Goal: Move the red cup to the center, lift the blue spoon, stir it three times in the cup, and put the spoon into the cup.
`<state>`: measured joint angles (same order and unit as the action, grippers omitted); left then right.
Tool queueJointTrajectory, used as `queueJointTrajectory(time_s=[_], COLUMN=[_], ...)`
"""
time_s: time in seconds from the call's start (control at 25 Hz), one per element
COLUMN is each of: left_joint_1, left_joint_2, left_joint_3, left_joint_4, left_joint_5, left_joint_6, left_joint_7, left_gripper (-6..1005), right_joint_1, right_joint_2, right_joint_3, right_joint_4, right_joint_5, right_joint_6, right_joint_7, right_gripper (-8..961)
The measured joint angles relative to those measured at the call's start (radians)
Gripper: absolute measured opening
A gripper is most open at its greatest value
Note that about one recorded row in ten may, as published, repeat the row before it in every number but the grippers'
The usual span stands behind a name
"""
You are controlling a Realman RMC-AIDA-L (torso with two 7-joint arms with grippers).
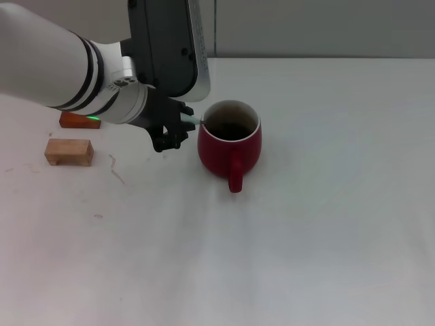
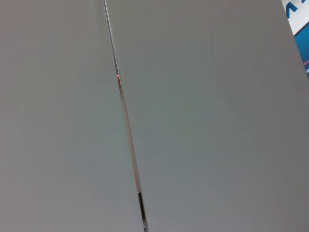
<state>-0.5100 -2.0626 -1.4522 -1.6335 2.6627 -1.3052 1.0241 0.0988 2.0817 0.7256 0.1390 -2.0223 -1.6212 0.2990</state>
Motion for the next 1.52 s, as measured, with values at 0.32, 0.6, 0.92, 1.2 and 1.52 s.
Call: queueJointTrajectory(time_s=[0.32, 0.6, 0.92, 1.2, 1.52], left_joint_1=[-0.001, 0.010, 0.043, 0.254, 0.458], left_joint_2=[-0.004, -0.004, -0.003, 0.000, 0.010], left_joint_3=[0.012, 0.031, 0.019, 0.032, 0.155], left_joint_4=[0.005, -0.017, -0.064, -0.168, -0.045], left_joint_5=[0.000, 0.000, -0.005, -0.054, -0.180], left_joint_6=[0.034, 0.053, 0.150, 0.806, 1.689], left_joint_7=[-0.015, -0.029, -0.039, -0.151, -0.307], left_gripper=[256, 265, 482, 642, 778], right_joint_1=[-0.006, -0.007, -0.007, -0.008, -0.008], right_joint_2=[0.001, 0.001, 0.001, 0.001, 0.000], right_joint_3=[0.000, 0.000, 0.000, 0.007, 0.010], right_joint_4=[0.001, 0.000, -0.001, 0.000, -0.002], right_joint_5=[0.003, 0.006, 0.007, 0.007, 0.007], right_joint_6=[-0.001, -0.002, -0.004, -0.019, -0.053], right_joint_7=[0.000, 0.000, 0.000, 0.000, -0.005], right_gripper=[843, 843, 843, 843, 843])
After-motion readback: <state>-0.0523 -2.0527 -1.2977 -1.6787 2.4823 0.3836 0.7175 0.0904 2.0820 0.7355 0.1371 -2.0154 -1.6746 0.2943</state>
